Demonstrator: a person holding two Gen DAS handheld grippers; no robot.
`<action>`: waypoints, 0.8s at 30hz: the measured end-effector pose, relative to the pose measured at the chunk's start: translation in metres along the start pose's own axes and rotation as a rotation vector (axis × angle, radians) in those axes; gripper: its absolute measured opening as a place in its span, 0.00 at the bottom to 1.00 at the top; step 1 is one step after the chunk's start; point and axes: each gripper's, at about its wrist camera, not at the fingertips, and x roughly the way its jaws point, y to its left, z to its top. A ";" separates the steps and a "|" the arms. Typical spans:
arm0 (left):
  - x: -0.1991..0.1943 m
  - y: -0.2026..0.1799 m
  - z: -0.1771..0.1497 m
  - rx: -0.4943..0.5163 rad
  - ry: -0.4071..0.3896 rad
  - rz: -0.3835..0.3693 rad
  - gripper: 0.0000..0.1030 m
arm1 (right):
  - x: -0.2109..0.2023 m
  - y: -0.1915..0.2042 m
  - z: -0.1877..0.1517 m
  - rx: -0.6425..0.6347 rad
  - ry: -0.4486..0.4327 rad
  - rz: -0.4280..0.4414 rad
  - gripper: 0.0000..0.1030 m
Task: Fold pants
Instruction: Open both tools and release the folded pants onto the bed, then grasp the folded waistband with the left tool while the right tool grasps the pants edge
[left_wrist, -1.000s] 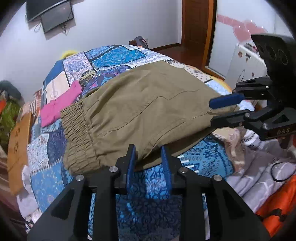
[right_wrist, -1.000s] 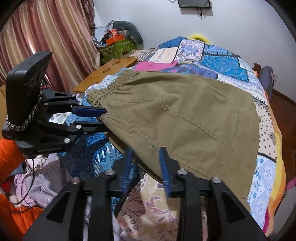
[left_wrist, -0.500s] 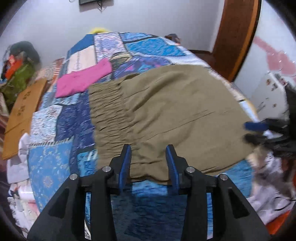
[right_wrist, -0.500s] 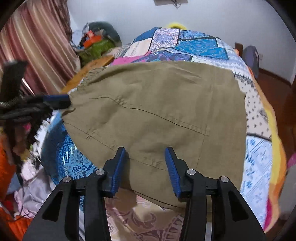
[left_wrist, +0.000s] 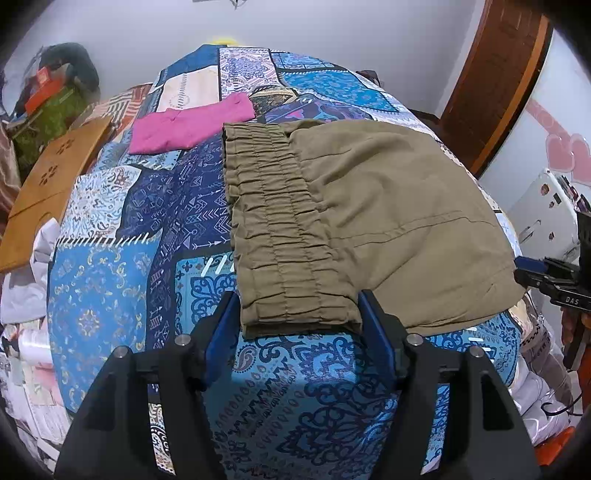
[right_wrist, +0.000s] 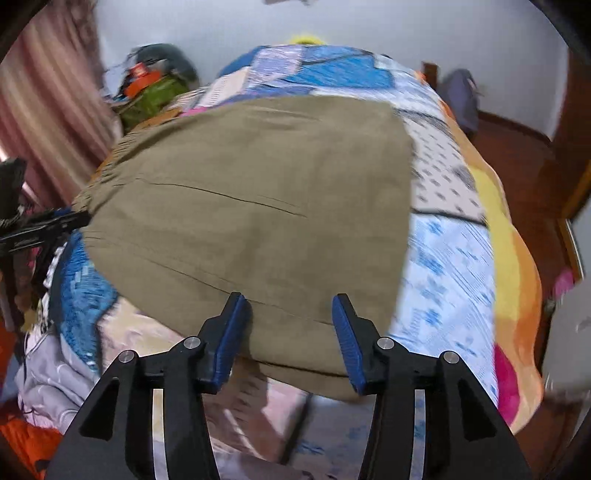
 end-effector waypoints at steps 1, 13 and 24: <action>0.000 -0.001 -0.001 0.006 -0.003 0.007 0.65 | -0.001 -0.002 -0.001 0.008 0.000 0.006 0.44; -0.019 -0.008 0.008 0.030 -0.025 0.056 0.65 | -0.006 0.007 0.005 -0.025 0.006 -0.034 0.45; -0.042 0.000 0.090 0.039 -0.169 0.148 0.65 | -0.034 0.008 0.069 -0.120 -0.157 -0.122 0.49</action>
